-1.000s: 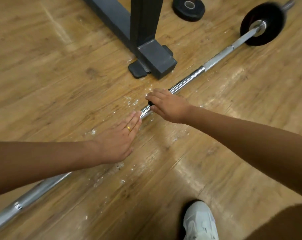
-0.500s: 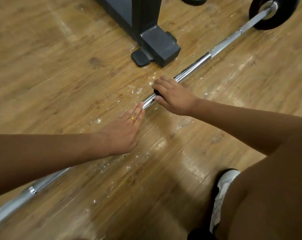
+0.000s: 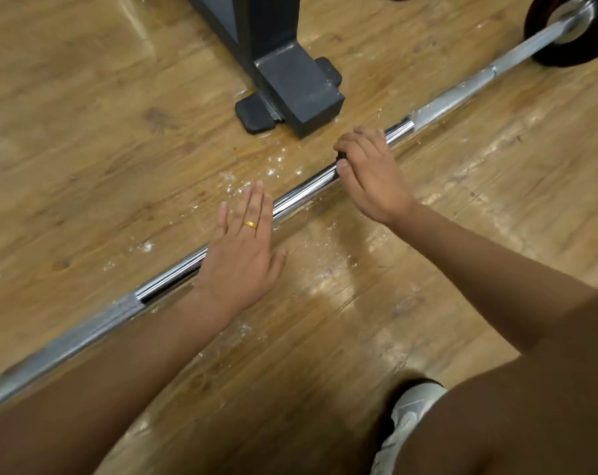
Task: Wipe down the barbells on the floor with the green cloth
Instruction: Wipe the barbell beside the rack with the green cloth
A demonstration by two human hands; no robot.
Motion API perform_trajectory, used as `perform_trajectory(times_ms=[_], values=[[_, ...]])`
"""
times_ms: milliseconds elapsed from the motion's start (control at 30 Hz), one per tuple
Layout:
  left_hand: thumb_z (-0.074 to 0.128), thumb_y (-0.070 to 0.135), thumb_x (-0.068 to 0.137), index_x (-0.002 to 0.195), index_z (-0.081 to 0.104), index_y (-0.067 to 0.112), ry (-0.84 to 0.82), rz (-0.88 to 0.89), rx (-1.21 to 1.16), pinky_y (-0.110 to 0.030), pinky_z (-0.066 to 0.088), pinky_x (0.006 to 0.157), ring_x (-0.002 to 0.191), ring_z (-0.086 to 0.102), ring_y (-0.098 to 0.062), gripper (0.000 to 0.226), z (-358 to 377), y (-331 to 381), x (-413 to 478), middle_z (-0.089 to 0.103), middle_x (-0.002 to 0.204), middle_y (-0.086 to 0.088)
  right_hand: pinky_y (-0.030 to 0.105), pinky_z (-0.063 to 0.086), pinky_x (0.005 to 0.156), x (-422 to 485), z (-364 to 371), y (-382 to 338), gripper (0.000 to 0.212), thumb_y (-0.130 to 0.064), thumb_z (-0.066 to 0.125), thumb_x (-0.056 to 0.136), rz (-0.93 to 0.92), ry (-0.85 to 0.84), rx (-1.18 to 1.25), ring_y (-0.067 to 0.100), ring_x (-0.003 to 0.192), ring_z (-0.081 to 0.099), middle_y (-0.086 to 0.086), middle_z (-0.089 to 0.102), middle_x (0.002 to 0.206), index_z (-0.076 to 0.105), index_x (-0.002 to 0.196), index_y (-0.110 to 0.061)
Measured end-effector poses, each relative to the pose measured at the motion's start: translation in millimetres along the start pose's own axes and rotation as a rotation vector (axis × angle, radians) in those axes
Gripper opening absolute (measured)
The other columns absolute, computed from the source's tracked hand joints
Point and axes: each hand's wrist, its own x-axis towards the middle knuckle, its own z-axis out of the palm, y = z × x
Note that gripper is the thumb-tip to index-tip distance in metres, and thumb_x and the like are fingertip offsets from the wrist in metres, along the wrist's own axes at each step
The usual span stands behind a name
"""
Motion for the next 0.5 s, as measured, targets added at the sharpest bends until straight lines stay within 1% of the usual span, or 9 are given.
perform_trajectory(times_ms=[67, 167, 233, 267, 333, 400, 500], values=[[0.034, 0.051, 0.103, 0.16, 0.005, 0.001, 0.054, -0.036, 0.052, -0.05, 0.003, 0.124, 0.156, 0.0, -0.029, 0.081, 5.0, 7.3, -2.5, -0.002, 0.168, -0.018, 0.052, 0.019, 0.121, -7.1, 8.5, -12.3, 0.035, -0.022, 0.04, 0.104, -0.083, 0.016, 0.003, 0.03, 0.134, 0.041, 0.012, 0.059, 0.128, 0.059, 0.126, -0.003], [0.031, 0.051, 0.102, 0.16, 0.007, 0.002, 0.097, -0.064, 0.064, -0.049, 0.003, 0.125, 0.157, 0.002, -0.027, 0.08, 10.6, 10.9, -3.7, 0.002, 0.169, -0.016, 0.047, 0.015, 0.124, -18.7, 22.6, -24.5, 0.04, -0.028, 0.038, 0.106, -0.303, -0.049, -0.024, 0.028, 0.137, 0.04, 0.01, 0.055, 0.136, 0.055, 0.134, -0.004], [0.03, 0.052, 0.101, 0.16, 0.01, 0.002, 0.114, -0.063, 0.092, -0.049, 0.003, 0.125, 0.157, 0.002, -0.027, 0.08, 14.5, 13.1, -4.1, 0.004, 0.169, -0.015, 0.047, 0.017, 0.123, -17.9, 19.0, -13.7, 0.041, -0.028, 0.038, 0.106, -0.339, -0.074, -0.047, 0.028, 0.138, 0.04, 0.01, 0.053, 0.139, 0.053, 0.136, -0.005], [0.03, 0.051, 0.101, 0.16, 0.01, 0.002, 0.125, -0.061, 0.107, -0.049, 0.002, 0.125, 0.157, 0.001, -0.026, 0.079, 16.5, 14.8, -4.9, 0.004, 0.169, -0.015, 0.049, 0.02, 0.122, -16.7, 13.6, -2.6, 0.04, -0.027, 0.037, 0.106, -0.302, -0.068, -0.048, 0.028, 0.137, 0.04, 0.011, 0.054, 0.138, 0.053, 0.136, -0.005], [0.03, 0.051, 0.102, 0.16, 0.011, 0.002, 0.154, -0.067, 0.138, -0.048, -0.002, 0.125, 0.157, 0.002, -0.027, 0.079, 21.0, 17.0, -6.2, 0.004, 0.169, -0.016, 0.053, 0.024, 0.118, -13.7, -1.4, 27.3, 0.039, -0.023, 0.038, 0.106, -0.143, -0.005, -0.031, 0.03, 0.138, 0.04, 0.014, 0.054, 0.138, 0.053, 0.136, -0.003], [0.028, 0.052, 0.102, 0.16, 0.01, 0.002, 0.185, -0.071, 0.178, -0.05, -0.004, 0.126, 0.157, 0.003, -0.029, 0.079, 26.3, 19.4, -6.0, 0.003, 0.169, -0.016, 0.054, 0.022, 0.119, -12.8, -15.6, 54.6, 0.037, -0.018, 0.039, 0.106, -0.002, 0.066, -0.02, 0.03, 0.14, 0.038, 0.014, 0.054, 0.138, 0.053, 0.136, -0.002], [0.028, 0.052, 0.103, 0.16, 0.009, 0.001, 0.216, -0.092, 0.214, -0.052, -0.004, 0.125, 0.157, 0.003, -0.029, 0.079, 32.5, 22.6, -4.2, 0.003, 0.169, -0.016, 0.055, 0.019, 0.12, -10.7, -15.6, 58.1, 0.035, -0.015, 0.04, 0.105, 0.086, 0.104, 0.019, 0.031, 0.143, 0.033, 0.015, 0.055, 0.137, 0.055, 0.133, -0.001]])
